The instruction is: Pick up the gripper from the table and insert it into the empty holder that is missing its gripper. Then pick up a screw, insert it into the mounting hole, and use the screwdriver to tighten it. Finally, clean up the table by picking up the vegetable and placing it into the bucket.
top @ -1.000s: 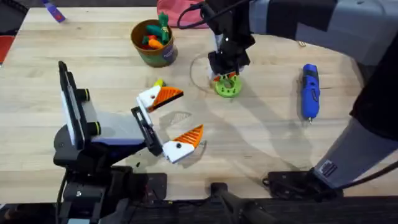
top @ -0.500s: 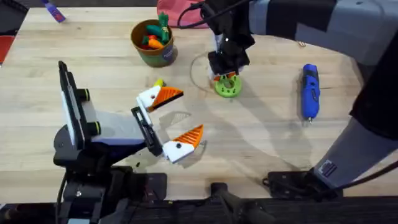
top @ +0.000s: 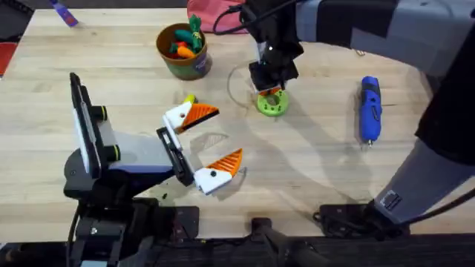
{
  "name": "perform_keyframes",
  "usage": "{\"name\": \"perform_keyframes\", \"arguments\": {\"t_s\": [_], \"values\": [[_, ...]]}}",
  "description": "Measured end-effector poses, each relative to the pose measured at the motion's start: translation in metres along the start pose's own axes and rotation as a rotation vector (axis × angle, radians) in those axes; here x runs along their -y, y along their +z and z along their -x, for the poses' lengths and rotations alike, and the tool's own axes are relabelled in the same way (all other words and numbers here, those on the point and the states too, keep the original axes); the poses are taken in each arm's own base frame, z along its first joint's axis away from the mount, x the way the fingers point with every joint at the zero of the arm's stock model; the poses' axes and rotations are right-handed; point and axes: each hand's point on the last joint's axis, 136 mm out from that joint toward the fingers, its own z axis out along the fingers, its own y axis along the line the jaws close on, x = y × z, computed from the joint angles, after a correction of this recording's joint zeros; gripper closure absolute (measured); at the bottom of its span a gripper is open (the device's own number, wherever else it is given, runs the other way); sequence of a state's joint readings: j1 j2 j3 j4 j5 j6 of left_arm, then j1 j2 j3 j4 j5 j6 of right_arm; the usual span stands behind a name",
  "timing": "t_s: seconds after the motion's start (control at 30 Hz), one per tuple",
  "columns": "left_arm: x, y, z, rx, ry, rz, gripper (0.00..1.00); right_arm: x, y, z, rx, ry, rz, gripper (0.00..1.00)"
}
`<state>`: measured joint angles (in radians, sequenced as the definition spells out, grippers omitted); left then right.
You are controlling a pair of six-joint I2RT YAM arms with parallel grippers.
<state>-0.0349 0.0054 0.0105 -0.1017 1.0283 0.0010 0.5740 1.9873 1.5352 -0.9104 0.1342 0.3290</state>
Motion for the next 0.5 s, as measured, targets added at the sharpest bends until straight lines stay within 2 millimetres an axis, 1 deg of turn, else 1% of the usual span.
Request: {"name": "perform_keyframes", "arguments": {"t_s": [0.07,0.5], "values": [[0.0,0.0,0.0,0.0,0.0,0.0,0.016,0.0012,0.0002,0.0003,0.0,0.007,0.0,0.994],[0.0,0.0,0.0,0.0,0.0,0.0,0.016,0.0011,0.0001,0.0002,0.0,0.006,0.0,0.995]]}}
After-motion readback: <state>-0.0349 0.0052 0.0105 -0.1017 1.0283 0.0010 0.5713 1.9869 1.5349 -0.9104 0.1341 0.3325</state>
